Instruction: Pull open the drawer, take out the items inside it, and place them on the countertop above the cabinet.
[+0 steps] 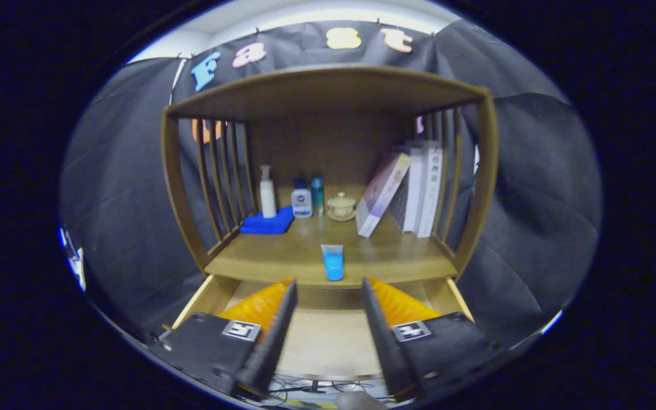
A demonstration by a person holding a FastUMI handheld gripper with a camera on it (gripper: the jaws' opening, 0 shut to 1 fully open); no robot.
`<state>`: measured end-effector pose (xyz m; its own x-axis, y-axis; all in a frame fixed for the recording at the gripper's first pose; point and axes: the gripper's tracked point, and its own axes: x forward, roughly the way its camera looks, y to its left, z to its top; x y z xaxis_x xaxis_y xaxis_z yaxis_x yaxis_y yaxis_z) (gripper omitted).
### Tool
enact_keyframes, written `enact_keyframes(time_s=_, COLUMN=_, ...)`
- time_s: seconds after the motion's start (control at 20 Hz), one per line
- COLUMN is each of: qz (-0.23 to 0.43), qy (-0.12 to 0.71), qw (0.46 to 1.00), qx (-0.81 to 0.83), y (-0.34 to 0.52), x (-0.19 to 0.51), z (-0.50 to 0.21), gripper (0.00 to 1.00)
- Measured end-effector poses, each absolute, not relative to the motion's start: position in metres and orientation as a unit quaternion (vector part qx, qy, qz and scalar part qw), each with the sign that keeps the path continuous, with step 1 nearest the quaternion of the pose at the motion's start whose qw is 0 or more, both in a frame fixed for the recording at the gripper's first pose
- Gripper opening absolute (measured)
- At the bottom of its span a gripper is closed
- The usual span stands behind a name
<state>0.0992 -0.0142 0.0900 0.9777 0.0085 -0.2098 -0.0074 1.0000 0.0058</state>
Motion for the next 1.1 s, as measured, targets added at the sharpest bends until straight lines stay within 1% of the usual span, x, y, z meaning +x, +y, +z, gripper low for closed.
enact_keyframes(time_s=0.05, qz=-0.006, qy=0.081, qw=0.997, qx=0.011, y=-0.019, x=0.084, z=0.088, gripper=0.88)
enact_keyframes(time_s=0.1, qz=-0.013, qy=0.055, qw=0.998, qx=0.019, y=-0.019, x=0.072, z=0.092, gripper=1.00)
enact_keyframes(time_s=0.2, qz=-0.025, qy=0.008, qw=0.999, qx=0.032, y=-0.018, x=0.045, z=0.091, gripper=1.00)
enact_keyframes(time_s=0.35, qz=-0.033, qy=-0.033, qw=0.998, qx=0.033, y=-0.011, x=0.010, z=0.085, gripper=1.00)
enact_keyframes(time_s=0.45, qz=-0.025, qy=-0.053, qw=0.998, qx=0.025, y=-0.004, x=-0.007, z=0.081, gripper=1.00)
enact_keyframes(time_s=0.55, qz=-0.001, qy=-0.067, qw=0.997, qx=0.025, y=0.008, x=-0.024, z=0.069, gripper=1.00)
enact_keyframes(time_s=0.6, qz=0.004, qy=-0.069, qw=0.997, qx=0.021, y=0.008, x=-0.028, z=0.059, gripper=1.00)
enact_keyframes(time_s=0.85, qz=-0.016, qy=-0.032, qw=0.999, qx=0.007, y=-0.004, x=-0.037, z=-0.010, gripper=1.00)
enact_keyframes(time_s=1.0, qz=-0.011, qy=-0.004, qw=1.000, qx=0.026, y=-0.007, x=-0.032, z=-0.046, gripper=1.00)
enact_keyframes(time_s=1.1, qz=-0.023, qy=0.012, qw=0.999, qx=0.025, y=-0.017, x=-0.023, z=-0.069, gripper=1.00)
